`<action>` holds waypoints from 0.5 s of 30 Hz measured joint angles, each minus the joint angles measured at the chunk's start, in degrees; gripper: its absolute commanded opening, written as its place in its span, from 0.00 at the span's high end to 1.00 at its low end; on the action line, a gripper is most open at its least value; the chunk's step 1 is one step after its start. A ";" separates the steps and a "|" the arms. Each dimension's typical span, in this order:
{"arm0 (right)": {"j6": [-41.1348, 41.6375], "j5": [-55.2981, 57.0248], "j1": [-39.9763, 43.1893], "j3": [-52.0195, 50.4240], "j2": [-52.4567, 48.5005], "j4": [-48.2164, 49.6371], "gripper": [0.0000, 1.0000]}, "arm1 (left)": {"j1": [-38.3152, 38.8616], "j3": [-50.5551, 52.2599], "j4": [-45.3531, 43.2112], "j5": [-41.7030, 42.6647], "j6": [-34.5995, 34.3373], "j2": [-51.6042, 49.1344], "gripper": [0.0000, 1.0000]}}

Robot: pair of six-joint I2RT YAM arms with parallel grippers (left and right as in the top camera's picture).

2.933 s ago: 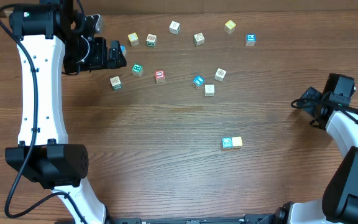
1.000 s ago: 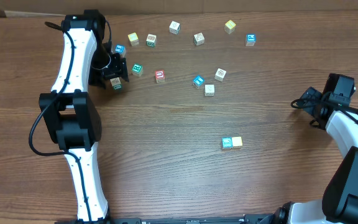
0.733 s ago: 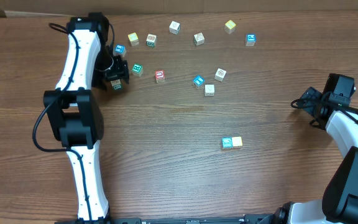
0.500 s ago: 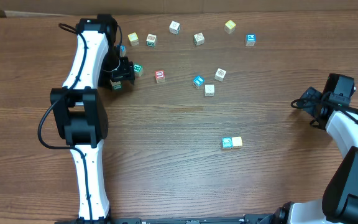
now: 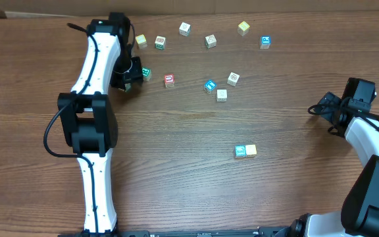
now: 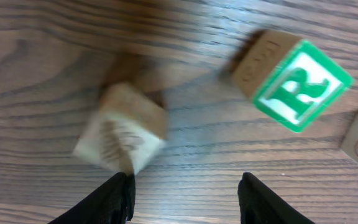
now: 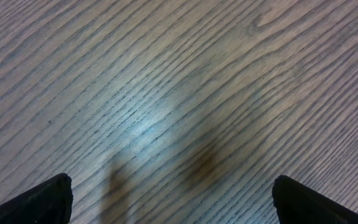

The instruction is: Form a horizontal line

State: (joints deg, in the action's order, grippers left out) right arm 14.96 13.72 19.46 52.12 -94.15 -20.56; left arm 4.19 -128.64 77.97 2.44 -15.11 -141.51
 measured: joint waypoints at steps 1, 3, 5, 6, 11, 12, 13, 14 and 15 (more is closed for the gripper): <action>0.02 0.02 0.00 0.00 0.00 0.02 0.00 | 0.39 0.00 -0.11 -0.02 0.00 0.00 0.47; -0.02 0.02 0.00 0.00 0.00 0.00 0.00 | 0.76 0.00 -0.39 -0.13 0.00 0.00 0.47; 0.04 0.02 0.00 0.00 0.00 0.00 0.00 | 1.18 0.00 -0.63 -0.13 0.00 0.00 0.48; 0.02 0.00 0.00 0.00 0.00 0.02 0.00 | 1.49 0.00 -0.87 -0.13 0.00 0.00 0.50; 0.00 0.02 0.00 0.00 0.00 0.00 0.00 | 2.12 0.00 -1.36 -0.13 -0.11 0.00 0.51; 0.04 0.02 0.00 0.00 0.00 0.02 0.00 | 2.21 0.00 -1.36 -0.15 -0.22 0.00 0.52; 0.02 0.04 0.00 0.00 0.00 0.02 0.00 | 2.23 0.00 -1.36 -0.13 -0.28 0.00 0.52; 0.00 0.02 0.00 0.00 0.00 0.04 0.00 | 2.23 0.00 -1.36 -0.13 -0.44 0.00 0.50; 0.02 0.00 0.00 0.00 0.00 0.00 0.00 | 2.21 0.00 -1.36 -0.13 -0.44 0.00 0.49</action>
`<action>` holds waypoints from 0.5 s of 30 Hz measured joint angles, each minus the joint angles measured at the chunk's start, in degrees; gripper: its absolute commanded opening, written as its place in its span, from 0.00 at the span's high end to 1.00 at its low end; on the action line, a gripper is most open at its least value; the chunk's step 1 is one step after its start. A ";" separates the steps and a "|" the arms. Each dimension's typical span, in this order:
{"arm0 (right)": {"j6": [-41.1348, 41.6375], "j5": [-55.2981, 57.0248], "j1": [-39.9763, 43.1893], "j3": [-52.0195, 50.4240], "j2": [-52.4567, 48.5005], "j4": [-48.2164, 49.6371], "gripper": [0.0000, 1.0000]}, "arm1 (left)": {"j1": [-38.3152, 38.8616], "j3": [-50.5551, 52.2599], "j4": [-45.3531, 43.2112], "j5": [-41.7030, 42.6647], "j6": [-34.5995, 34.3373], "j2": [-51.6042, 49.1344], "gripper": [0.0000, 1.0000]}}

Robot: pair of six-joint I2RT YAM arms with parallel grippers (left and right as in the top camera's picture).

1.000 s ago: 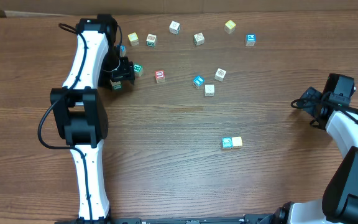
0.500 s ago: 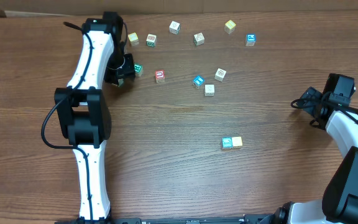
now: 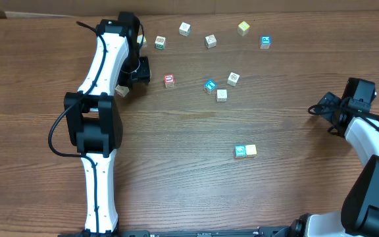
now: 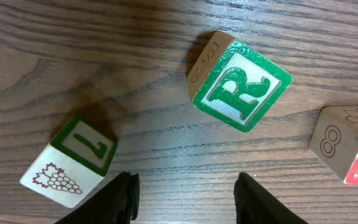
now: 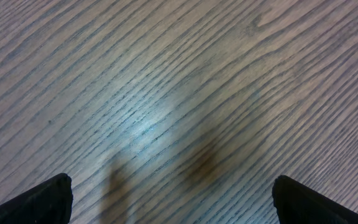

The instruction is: Form a horizontal line

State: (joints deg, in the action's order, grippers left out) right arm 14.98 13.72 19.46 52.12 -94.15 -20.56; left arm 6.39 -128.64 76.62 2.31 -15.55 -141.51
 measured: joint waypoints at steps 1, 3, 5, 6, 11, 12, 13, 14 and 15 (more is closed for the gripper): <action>0.00 0.02 0.00 0.00 0.00 0.02 0.00 | 0.00 0.00 0.00 0.00 -0.11 0.00 0.46; 0.02 0.02 0.00 0.00 0.00 0.02 0.00 | 0.00 0.00 -0.02 -0.04 -0.48 0.00 0.44; 0.02 0.02 0.02 0.00 0.00 0.00 0.00 | 0.00 0.00 -0.07 -0.28 -0.63 0.00 0.43; 0.02 0.02 0.00 0.00 0.00 0.00 0.00 | 0.00 0.00 -0.17 -0.44 -0.68 0.00 0.43; -0.02 0.02 0.00 0.00 0.00 0.00 0.00 | 0.00 0.00 -0.92 -0.66 -1.07 0.00 0.52; 0.02 0.02 0.00 0.00 0.00 0.02 0.00 | 0.00 0.00 -1.09 -0.68 -1.03 0.00 0.57; -0.02 0.02 0.00 0.00 0.00 0.00 0.00 | 0.00 0.00 -1.09 -0.66 -1.22 0.00 0.59; 0.00 0.02 0.00 0.00 0.00 0.00 0.00 | 0.00 0.00 -1.07 -0.61 -1.25 0.00 0.61; 0.02 0.02 0.00 0.00 0.00 -0.02 0.00 | 0.02 0.00 -1.07 -0.46 -1.20 0.00 0.64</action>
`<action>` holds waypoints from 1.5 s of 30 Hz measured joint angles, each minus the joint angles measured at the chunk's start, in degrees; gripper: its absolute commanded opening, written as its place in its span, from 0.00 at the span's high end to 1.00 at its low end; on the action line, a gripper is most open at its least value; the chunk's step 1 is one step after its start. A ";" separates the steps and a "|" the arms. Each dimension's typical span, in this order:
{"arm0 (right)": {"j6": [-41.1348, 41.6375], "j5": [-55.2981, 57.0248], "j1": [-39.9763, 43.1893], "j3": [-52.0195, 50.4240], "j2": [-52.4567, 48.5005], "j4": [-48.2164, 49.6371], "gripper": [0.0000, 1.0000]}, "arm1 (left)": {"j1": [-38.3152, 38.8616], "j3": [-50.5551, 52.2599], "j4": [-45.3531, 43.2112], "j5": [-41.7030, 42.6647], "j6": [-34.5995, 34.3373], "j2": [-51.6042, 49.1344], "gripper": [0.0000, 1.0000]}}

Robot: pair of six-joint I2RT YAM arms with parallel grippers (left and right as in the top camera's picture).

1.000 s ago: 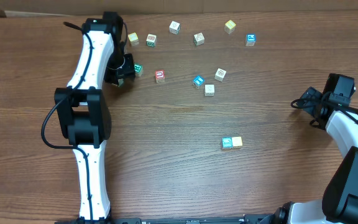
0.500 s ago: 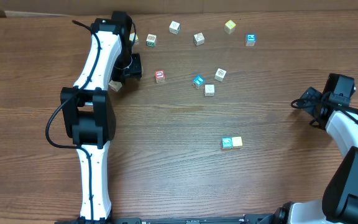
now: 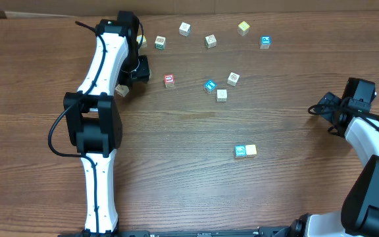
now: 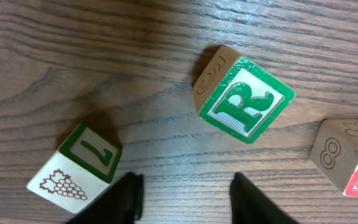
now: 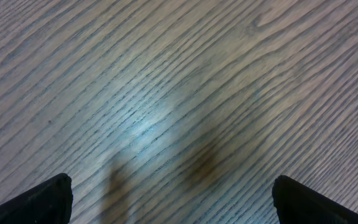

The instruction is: Form a horizontal line

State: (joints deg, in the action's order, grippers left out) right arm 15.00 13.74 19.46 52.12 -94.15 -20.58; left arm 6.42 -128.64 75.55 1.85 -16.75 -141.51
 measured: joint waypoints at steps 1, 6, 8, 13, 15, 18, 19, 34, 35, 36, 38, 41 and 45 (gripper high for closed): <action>0.00 -0.02 0.00 0.00 0.00 0.02 0.00 | 0.00 0.00 0.00 0.15 -0.11 0.00 0.67; -0.02 0.02 0.00 0.00 0.00 0.02 0.00 | 0.59 0.00 -0.48 1.57 -0.31 0.00 0.77; 0.00 0.00 0.00 0.00 0.00 0.02 0.00 | 1.11 0.00 -0.63 1.88 -0.26 0.00 0.77; -0.02 0.00 0.00 0.00 0.00 0.02 0.00 | 2.34 0.00 -1.38 2.36 -0.26 0.00 0.76; 0.00 0.00 0.00 0.00 0.00 0.00 0.00 | 2.91 0.00 -1.64 2.43 -0.31 0.00 0.76; 0.00 0.00 0.00 0.00 0.00 0.00 0.00 | 3.72 0.00 -1.66 2.43 -0.52 0.00 0.73; -0.02 0.00 0.00 0.00 0.00 0.02 0.00 | 4.04 0.00 -1.68 2.45 -0.57 0.00 0.73; 0.00 0.00 0.00 0.00 0.00 0.02 0.00 | 9.01 0.00 -4.11 2.47 -0.94 0.00 0.64; 0.00 0.00 0.00 0.00 0.00 0.04 0.00 | 9.31 0.00 -4.09 2.47 -0.96 0.00 0.62; 0.00 0.02 0.00 0.00 0.00 0.04 0.00 | 9.38 0.00 -4.11 2.49 -0.96 0.00 0.61; -0.02 0.00 0.00 0.00 0.00 0.07 0.00 | 9.73 0.00 -4.11 2.47 -1.11 0.00 0.60; 0.00 0.00 0.00 0.00 0.00 0.02 0.00 | 9.81 0.00 -4.11 2.45 -1.14 0.00 0.58; -0.02 0.00 0.00 0.00 0.00 0.04 0.00 | 9.90 0.00 -4.74 2.43 -1.16 0.00 0.51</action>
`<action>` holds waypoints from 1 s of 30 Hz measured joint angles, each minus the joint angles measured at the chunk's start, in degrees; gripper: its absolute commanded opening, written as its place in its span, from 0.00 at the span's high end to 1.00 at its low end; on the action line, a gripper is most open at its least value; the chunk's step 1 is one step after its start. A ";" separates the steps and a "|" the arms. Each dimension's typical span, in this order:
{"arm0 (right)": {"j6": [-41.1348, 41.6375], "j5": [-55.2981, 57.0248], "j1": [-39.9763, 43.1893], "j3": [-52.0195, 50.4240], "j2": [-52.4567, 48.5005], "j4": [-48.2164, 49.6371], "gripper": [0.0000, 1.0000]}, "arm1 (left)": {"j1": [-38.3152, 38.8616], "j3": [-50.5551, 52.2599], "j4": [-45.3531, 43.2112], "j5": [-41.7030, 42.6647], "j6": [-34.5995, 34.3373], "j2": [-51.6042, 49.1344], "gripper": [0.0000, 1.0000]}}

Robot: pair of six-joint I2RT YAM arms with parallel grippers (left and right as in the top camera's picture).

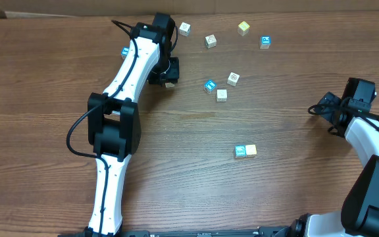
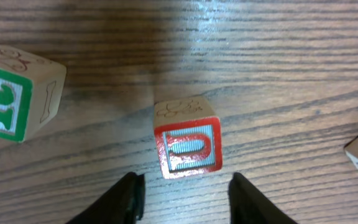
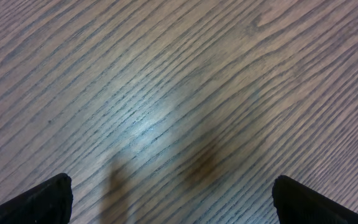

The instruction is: Form a horizontal line

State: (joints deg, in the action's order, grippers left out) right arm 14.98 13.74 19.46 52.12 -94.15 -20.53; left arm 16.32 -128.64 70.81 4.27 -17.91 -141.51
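Small wooden letter blocks lie scattered on the wooden table (image 1: 196, 191). A red U block (image 2: 188, 146) sits just ahead of my left gripper (image 2: 185, 205), which hangs open over it with nothing between the fingers. In the overhead view the left gripper (image 1: 165, 74) largely covers that block. A green R block (image 2: 11, 93) lies to its left, and another block's corner shows at the right edge. A blue and a tan block (image 1: 245, 151) lie side by side, touching, at centre right. My right gripper (image 3: 173, 205) is open over bare wood.
Loose blocks lie along the back (image 1: 210, 41) and in a small group near the middle (image 1: 222, 94). A blue block (image 1: 125, 51) shows left of the left arm (image 1: 114, 125). The right arm (image 1: 364, 128) rests near the table's right edge.
My left gripper has moved right, from over the green R and 7 blocks to over the red U block. It stays open. The right arm has not moved.
My left gripper was open near the green R block, with a blurred block beside it. Then that block, marked 7 with grapes, lay still on the table to the left. The gripper stayed there, and now it is over the red U block.
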 measured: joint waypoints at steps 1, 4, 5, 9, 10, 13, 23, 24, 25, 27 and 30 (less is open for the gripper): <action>0.00 0.00 0.00 0.00 0.00 0.00 0.00 | 0.00 0.00 -0.24 0.00 0.00 0.00 0.49; 0.02 0.00 0.00 0.00 0.00 0.00 0.00 | 0.00 0.00 -1.07 0.00 0.11 0.00 0.35; 0.02 0.00 0.00 0.00 0.00 0.00 0.00 | 0.00 0.00 -1.46 -0.04 0.13 0.00 0.33; -0.02 0.00 0.00 0.00 0.00 0.00 0.00 | 0.00 0.00 -2.95 -0.04 -0.17 0.00 0.30; 0.02 -0.02 0.00 0.00 0.00 -0.02 0.00 | 0.00 0.00 -3.19 -0.02 -0.15 0.00 0.29; 0.00 0.00 0.00 0.00 0.00 -0.02 0.00 | 0.00 0.00 -3.39 -0.02 -0.17 0.00 0.30; 0.00 0.02 0.00 0.00 0.00 -0.02 0.00 | 0.07 0.00 -4.17 -0.04 -0.17 0.00 0.33; 0.00 0.00 0.00 0.00 0.00 0.00 0.00 | 0.11 0.00 -4.20 -0.02 -0.17 0.00 0.33; 0.00 0.00 0.00 0.00 0.00 -0.02 0.00 | 0.13 0.00 -4.20 -0.02 -0.17 0.00 0.33; 0.02 0.00 0.00 0.00 0.00 -0.02 0.00 | 0.22 0.00 -4.22 -0.02 -0.17 0.00 0.33; 0.00 0.00 0.00 0.00 0.00 0.00 0.00 | 0.22 0.00 -4.28 -0.02 -0.17 0.00 0.33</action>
State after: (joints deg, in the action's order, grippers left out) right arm 14.98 13.74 19.46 52.12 -94.15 -20.53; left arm 16.53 -128.64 66.52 4.25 -18.09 -141.51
